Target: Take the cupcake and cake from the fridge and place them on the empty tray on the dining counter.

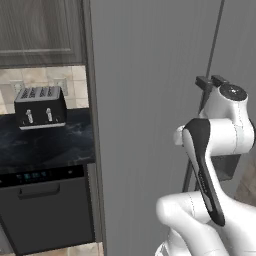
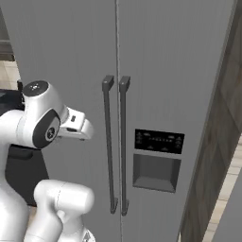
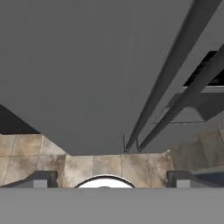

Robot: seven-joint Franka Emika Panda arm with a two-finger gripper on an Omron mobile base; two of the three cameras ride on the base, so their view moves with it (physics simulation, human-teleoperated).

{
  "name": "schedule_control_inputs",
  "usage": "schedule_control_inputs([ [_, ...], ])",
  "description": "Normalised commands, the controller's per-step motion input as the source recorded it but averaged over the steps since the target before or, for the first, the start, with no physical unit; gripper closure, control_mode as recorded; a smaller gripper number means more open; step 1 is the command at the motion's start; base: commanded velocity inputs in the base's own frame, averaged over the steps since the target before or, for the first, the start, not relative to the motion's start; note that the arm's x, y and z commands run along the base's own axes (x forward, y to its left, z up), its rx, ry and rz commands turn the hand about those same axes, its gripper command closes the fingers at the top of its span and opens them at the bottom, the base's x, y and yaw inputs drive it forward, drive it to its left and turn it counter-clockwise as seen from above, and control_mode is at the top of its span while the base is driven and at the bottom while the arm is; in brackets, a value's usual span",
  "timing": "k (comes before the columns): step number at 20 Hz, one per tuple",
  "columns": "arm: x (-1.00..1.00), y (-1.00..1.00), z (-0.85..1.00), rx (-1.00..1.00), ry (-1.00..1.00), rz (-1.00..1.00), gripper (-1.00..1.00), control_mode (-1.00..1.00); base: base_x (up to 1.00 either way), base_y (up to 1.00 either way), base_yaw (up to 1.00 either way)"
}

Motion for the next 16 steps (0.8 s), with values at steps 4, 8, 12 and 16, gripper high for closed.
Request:
schedule_control_inputs([
  [4,-0.5,-0.13,-0.09,0.0,-0.02,-0.07,-1.0,-1.0,0.0,0.0,0.0],
  [8,0.0,0.0,0.0,0.0,0.0,0.0,-1.0,1.0,-0.55,-0.19,-0.06],
  [12,0.0,0.0,0.0,0.0,0.0,0.0,-1.0,1.0,-0.61,-0.27,-0.06],
  [16,0.0,0.0,0.0,0.0,0.0,0.0,-1.0,1.0,-0.6,-0.31,-0.05],
])
